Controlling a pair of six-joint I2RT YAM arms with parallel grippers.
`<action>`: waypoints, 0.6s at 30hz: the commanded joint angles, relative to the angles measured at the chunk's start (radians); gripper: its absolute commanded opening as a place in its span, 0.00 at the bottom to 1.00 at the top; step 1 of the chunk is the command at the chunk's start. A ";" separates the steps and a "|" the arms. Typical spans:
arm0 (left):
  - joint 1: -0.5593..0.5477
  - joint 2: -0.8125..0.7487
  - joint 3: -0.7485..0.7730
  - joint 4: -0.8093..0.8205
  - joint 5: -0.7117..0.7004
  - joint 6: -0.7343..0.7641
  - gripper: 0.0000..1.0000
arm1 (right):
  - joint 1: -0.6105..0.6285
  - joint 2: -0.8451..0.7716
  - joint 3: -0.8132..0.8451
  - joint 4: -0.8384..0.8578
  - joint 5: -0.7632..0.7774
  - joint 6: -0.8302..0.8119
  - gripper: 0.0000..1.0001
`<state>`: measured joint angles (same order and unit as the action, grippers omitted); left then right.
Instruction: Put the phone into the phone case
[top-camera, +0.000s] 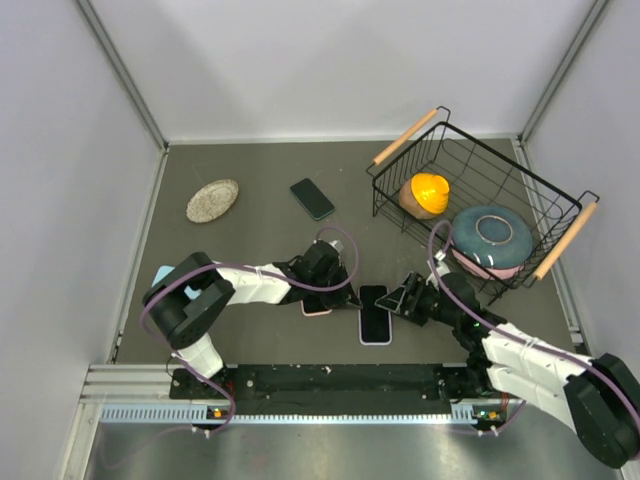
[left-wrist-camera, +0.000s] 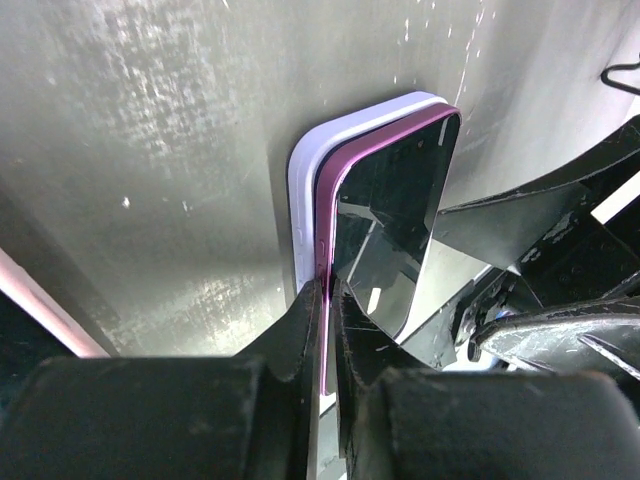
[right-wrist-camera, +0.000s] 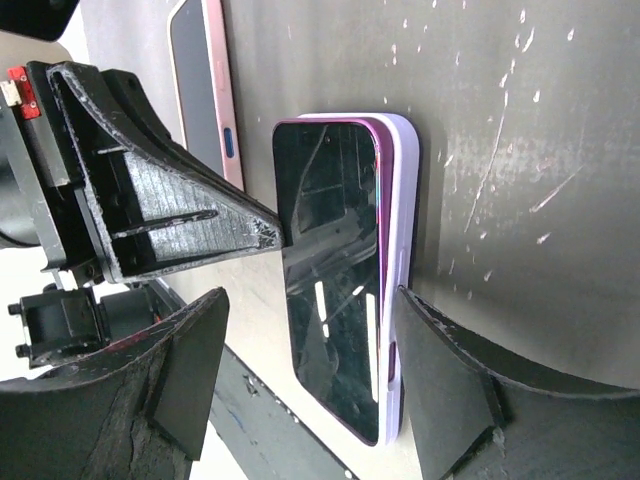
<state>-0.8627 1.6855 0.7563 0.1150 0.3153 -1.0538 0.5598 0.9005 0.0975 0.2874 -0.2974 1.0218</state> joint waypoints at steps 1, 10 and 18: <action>-0.078 0.011 -0.032 0.038 0.197 -0.040 0.00 | 0.017 -0.125 0.099 -0.035 -0.056 -0.025 0.67; -0.078 0.008 -0.028 0.005 0.165 -0.025 0.00 | 0.018 -0.146 0.114 -0.314 -0.016 -0.140 0.74; -0.078 0.002 -0.026 -0.023 0.140 -0.014 0.00 | 0.017 -0.225 0.131 -0.461 0.069 -0.196 0.75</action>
<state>-0.9379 1.6939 0.7364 0.0978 0.4557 -1.0752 0.5694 0.7315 0.1886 -0.0937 -0.2810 0.8776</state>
